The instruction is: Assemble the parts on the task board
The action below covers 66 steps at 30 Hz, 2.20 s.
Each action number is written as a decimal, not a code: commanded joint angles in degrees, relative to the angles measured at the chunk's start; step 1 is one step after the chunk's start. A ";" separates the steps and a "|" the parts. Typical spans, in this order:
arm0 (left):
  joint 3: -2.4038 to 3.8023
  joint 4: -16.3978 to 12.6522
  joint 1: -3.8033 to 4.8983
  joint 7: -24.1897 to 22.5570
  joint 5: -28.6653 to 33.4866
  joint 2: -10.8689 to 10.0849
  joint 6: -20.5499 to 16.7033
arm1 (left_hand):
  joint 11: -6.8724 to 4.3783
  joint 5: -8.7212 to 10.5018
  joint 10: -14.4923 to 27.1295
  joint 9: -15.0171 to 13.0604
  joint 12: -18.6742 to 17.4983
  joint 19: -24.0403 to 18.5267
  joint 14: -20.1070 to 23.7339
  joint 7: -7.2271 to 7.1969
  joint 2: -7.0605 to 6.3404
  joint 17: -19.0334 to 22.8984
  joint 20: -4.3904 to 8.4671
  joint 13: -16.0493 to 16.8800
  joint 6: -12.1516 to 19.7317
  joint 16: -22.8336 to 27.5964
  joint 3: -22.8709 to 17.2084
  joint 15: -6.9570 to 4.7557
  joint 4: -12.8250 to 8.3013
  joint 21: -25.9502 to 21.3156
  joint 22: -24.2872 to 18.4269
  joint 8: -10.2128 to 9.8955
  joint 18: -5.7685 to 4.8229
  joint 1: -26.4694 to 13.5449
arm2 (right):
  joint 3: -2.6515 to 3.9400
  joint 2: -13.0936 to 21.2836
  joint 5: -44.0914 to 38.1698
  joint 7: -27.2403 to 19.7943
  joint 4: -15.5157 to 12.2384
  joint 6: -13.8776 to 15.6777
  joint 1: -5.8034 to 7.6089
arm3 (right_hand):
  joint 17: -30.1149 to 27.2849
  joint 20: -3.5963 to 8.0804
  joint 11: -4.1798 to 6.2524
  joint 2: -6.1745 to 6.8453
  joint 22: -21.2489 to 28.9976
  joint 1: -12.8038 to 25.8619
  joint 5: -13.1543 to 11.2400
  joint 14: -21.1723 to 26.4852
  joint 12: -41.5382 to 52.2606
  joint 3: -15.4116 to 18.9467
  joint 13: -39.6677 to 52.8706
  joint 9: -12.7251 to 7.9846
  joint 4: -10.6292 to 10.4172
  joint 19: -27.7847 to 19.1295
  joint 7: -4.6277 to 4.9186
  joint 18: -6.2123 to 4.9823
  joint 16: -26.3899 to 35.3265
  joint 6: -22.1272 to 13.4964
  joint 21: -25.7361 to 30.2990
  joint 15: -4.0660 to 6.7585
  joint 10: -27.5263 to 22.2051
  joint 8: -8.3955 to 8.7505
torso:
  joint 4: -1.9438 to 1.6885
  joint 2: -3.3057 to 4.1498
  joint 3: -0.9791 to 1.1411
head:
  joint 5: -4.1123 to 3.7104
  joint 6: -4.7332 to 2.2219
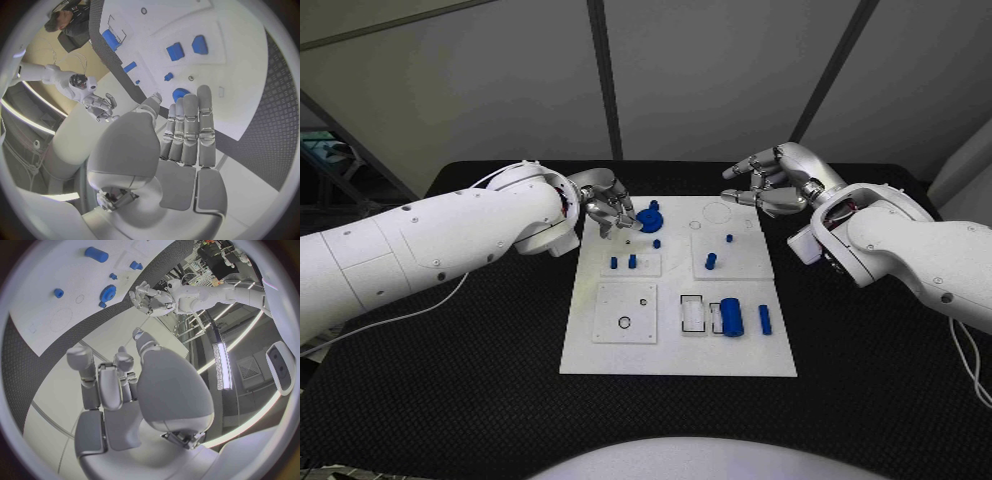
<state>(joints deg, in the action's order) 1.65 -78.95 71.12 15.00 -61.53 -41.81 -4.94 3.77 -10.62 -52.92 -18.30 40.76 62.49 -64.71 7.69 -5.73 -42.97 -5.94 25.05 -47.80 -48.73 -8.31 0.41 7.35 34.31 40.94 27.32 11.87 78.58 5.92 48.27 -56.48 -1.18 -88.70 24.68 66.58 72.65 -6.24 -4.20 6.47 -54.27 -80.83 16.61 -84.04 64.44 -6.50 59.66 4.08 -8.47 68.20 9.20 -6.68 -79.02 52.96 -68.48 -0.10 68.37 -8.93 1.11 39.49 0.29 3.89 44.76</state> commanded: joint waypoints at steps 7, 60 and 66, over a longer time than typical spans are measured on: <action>-2.23 1.01 -0.52 -14.70 -19.67 2.93 -8.17 | 0.81 0.47 1.99 5.28 -4.59 1.59 0.12 0.27 -2.56 3.49 -0.50 -6.29 -1.45 -0.54 -3.58 0.40 -1.98 -2.57 -1.91 -3.78 -1.42 3.95 | 0.04 -0.18 0.11 -0.31 -0.05 -0.20 0.08 | -0.10 0.24 0.10 -0.15 0.15 0.17 0.28 -1.75 -0.25 -0.23 -0.17 -0.06 -0.23 -0.37 -0.05 -0.76 0.32 -0.55 0.45 0.37 -0.37 -0.29 | 0.05 0.04 -0.03 | -0.45 -0.48; -3.98 9.40 -1.23 -12.75 -27.13 10.53 2.67 | 0.74 0.51 -1.92 14.16 -11.01 8.84 -10.28 -0.13 -4.38 -5.89 0.14 -18.84 -8.50 -20.84 -12.70 -0.21 -4.37 8.76 9.16 -10.09 -2.32 2.38 | 0.04 -0.84 0.11 -0.29 0.08 -0.57 0.08 | -0.05 0.25 0.13 -0.22 0.13 0.06 0.46 -1.80 -0.10 -0.35 -0.08 -0.05 -0.24 -0.27 -0.08 -0.75 0.36 -0.51 0.50 0.39 -0.20 -0.38 | -0.04 0.01 0.00 | -0.87 -0.47; -3.98 9.62 -1.30 -12.89 -27.11 10.70 2.81 | 0.76 0.53 -2.09 14.28 -11.28 8.76 -10.23 -0.10 -4.43 -5.70 0.12 -19.14 -8.60 -20.94 -13.05 -0.19 -4.43 8.96 9.46 -10.28 -2.34 2.21 | 0.04 -0.86 0.11 -0.27 0.08 -0.59 0.08 | -0.05 0.25 0.13 -0.22 0.13 0.06 0.46 -1.80 -0.10 -0.35 -0.08 -0.05 -0.24 -0.27 -0.08 -0.75 0.36 -0.51 0.50 0.39 -0.20 -0.38 | -0.04 0.00 0.01 | -0.87 -0.41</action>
<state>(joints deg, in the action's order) -2.32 -69.38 69.85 2.53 -88.18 -31.21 -2.88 4.60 -10.40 -54.61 -4.10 29.76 70.94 -74.68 7.67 -10.12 -48.75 -5.74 5.98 -56.01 -69.46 -21.14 0.05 2.89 42.95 50.35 17.24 10.11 81.26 5.92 47.46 -56.48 -1.18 -88.57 24.43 66.58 72.61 -6.05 -4.20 6.47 -54.19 -80.83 16.81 -84.04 64.45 -6.66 59.56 4.09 -8.63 68.01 9.02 -6.68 -79.02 52.78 -68.22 -0.10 68.37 -8.93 1.08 39.48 0.29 3.03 44.31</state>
